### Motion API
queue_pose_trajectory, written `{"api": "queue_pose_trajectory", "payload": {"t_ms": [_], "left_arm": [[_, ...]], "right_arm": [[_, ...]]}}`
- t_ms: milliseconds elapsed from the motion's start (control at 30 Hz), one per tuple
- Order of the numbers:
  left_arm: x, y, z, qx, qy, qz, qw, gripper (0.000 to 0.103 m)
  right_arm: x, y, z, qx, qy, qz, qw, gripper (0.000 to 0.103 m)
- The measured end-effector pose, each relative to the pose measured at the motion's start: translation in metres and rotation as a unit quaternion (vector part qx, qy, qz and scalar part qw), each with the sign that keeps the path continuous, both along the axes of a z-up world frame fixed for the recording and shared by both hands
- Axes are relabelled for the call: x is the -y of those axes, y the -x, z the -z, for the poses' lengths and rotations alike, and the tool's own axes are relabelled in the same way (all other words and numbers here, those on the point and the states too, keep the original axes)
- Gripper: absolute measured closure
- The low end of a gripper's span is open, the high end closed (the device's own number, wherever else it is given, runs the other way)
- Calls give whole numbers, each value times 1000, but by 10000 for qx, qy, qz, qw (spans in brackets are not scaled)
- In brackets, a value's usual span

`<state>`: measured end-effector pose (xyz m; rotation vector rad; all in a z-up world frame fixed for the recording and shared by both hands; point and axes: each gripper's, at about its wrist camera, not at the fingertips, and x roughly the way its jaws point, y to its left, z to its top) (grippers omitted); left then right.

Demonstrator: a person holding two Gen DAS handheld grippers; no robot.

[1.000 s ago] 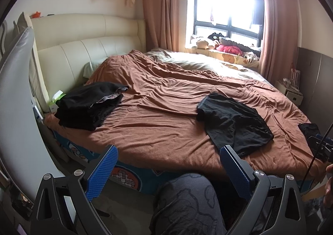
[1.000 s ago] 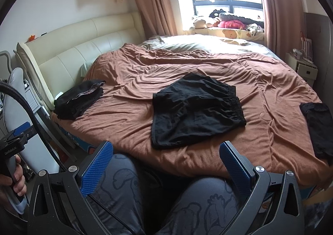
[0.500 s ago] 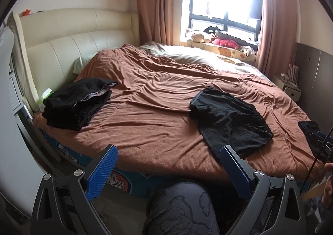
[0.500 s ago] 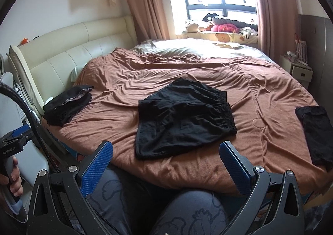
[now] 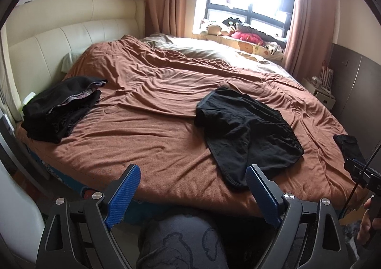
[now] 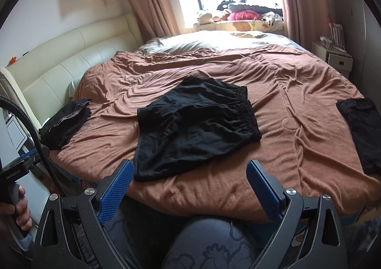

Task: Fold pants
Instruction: 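Move both tools toward the black shorts, left tool to the leg hem, right tool to the waistband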

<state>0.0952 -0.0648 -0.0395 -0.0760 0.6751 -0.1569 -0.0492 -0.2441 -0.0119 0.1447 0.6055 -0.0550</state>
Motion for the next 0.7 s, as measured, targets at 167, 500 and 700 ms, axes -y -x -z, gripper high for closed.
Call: {"api": "queue_pose_trajectory", "payload": {"t_ms": [167, 500, 700], "left_arm": [[12, -25, 26, -481, 274, 121, 9984, 25], [27, -70, 78, -1455, 962, 154, 9846, 43], [37, -91, 99, -1871, 1275, 176, 9739, 43]], "right_arm": [[24, -14, 9, -149, -272, 129, 9994, 13], [72, -47, 37, -508, -826, 265, 9949, 25], [94, -69, 52, -639, -1113, 276, 9913, 25]]}}
